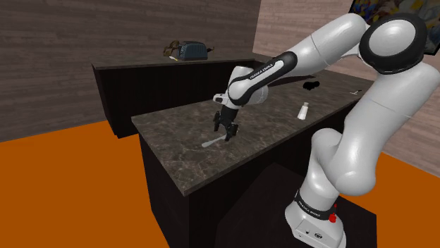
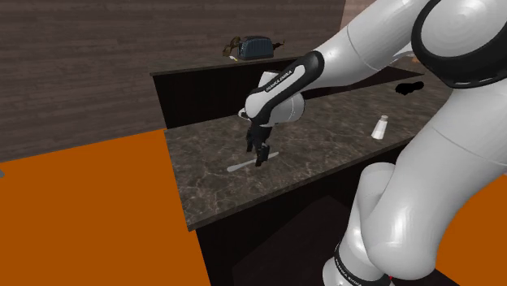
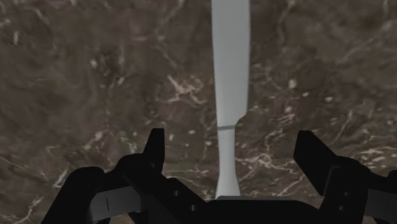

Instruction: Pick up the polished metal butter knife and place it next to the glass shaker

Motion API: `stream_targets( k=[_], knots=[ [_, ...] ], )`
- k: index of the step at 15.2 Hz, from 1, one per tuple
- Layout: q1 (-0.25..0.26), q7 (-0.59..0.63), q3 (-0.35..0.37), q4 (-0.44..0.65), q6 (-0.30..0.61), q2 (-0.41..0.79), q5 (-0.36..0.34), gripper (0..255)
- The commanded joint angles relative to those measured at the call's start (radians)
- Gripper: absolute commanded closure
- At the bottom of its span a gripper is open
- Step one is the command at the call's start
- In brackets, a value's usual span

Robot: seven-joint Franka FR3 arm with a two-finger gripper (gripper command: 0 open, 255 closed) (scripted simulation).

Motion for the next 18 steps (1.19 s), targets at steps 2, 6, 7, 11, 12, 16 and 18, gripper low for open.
stream_targets(
  k=[2, 6, 7, 11, 12, 16, 18],
  knots=[
    [0.008, -0.015, -0.006, -0.011, 0.026, 0.018, 0.018, 0],
    [0.008, -0.015, -0.006, -0.011, 0.026, 0.018, 0.018, 0],
    [0.008, -0.015, -0.006, -0.011, 0.026, 0.018, 0.018, 0],
    [0.008, -0.015, -0.006, -0.011, 0.026, 0.017, 0.017, 255],
    [0.008, -0.014, -0.006, -0.011, 0.025, 0.017, 0.017, 255],
    [0.009, -0.014, -0.005, -0.011, 0.027, 0.018, 0.018, 255],
    [0.008, -0.015, -0.006, -0.011, 0.026, 0.018, 0.018, 255]
  ],
)
